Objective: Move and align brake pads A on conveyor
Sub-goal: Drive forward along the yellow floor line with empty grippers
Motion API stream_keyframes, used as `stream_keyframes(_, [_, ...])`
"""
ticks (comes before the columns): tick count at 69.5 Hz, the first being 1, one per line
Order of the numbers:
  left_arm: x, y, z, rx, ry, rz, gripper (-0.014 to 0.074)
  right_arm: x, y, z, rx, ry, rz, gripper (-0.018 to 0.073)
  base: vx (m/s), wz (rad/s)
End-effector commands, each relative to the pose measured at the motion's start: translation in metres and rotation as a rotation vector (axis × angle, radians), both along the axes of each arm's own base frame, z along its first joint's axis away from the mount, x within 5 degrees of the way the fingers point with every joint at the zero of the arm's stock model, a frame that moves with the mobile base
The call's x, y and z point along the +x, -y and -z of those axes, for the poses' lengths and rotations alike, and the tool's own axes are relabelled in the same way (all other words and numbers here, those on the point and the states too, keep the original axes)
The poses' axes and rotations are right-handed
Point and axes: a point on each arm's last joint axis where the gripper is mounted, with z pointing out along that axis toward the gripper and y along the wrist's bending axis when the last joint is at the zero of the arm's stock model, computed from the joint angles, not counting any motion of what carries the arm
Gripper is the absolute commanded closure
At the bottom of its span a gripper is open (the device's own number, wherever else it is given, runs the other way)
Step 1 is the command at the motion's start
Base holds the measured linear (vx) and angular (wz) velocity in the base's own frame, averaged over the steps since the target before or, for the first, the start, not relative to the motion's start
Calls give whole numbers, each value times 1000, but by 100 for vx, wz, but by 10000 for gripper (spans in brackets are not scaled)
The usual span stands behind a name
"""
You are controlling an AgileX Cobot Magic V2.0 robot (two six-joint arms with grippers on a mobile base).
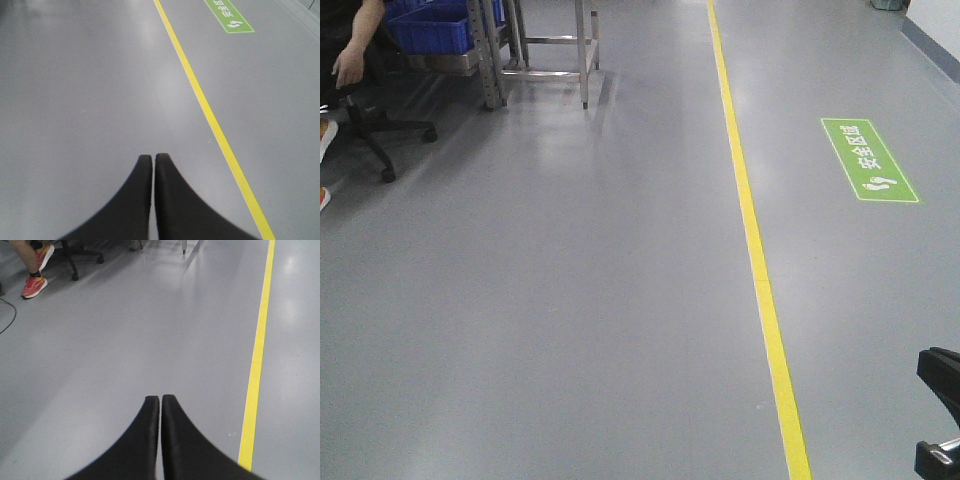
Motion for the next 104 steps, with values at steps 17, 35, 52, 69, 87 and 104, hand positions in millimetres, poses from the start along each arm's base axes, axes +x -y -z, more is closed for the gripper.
stream_keyframes(17, [4,1,-13,-32,79,-1,603,4,1,-15,11,89,19,566,39,-5])
stream_keyframes(35, [4,1,-13,-32,79,-1,603,4,1,-15,11,89,19,566,39,-6])
stream_keyframes(52, [4,1,-13,-32,79,-1,603,4,1,-15,11,89,19,566,38,-17])
stream_keyframes(69, [4,1,-13,-32,79,-1,603,4,1,-15,11,89,19,566,39,-24])
stream_keyframes(87, [4,1,-13,-32,79,-1,603,4,1,-15,11,89,19,566,43,-15])
stream_keyframes(104, [4,1,-13,-32,79,-1,603,4,1,-15,11,89,19,566,48,-5])
